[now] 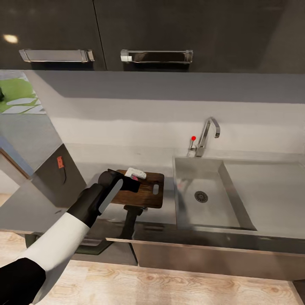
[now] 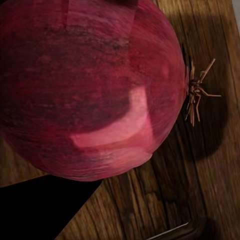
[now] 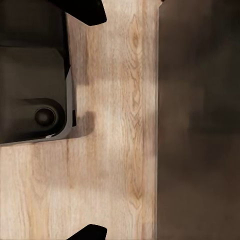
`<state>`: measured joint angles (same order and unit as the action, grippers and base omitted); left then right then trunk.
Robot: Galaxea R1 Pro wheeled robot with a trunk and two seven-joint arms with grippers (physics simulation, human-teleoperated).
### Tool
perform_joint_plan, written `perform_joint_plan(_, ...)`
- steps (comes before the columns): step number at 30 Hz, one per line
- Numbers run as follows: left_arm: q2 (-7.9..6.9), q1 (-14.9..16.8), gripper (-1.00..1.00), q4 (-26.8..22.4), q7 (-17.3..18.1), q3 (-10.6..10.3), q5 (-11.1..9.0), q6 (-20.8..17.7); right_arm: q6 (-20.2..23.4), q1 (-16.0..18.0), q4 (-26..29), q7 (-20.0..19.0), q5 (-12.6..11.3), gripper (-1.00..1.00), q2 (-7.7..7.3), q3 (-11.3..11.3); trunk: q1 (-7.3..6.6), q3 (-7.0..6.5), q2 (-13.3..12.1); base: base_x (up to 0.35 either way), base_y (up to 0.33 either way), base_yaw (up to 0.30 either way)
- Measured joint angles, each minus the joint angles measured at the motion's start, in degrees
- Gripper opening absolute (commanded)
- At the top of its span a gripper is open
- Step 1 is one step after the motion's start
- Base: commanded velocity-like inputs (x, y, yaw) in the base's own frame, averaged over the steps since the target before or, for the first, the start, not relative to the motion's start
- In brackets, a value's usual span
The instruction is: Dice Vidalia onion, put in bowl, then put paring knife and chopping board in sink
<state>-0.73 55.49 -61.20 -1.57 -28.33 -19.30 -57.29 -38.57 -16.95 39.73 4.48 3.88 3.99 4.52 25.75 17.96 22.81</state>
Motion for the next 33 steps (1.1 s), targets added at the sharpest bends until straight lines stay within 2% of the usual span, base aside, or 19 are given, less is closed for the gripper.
perform_joint_plan(12,0.02,0.0,-1.00,0.1,0.0,0.0,0.0,0.0,0.0,0.0,0.0,0.0,0.0,1.00,0.00,0.0,0.00,0.00,0.0,0.048,-0.051,0.000)
perform_joint_plan(33,-0.09,0.0,-1.00,1.2,0.0,0.0,0.0,0.0,0.0,0.0,0.0,0.0,0.0,1.00,-0.02,0.0,0.00,0.00,0.0,-0.012,0.000,0.000)
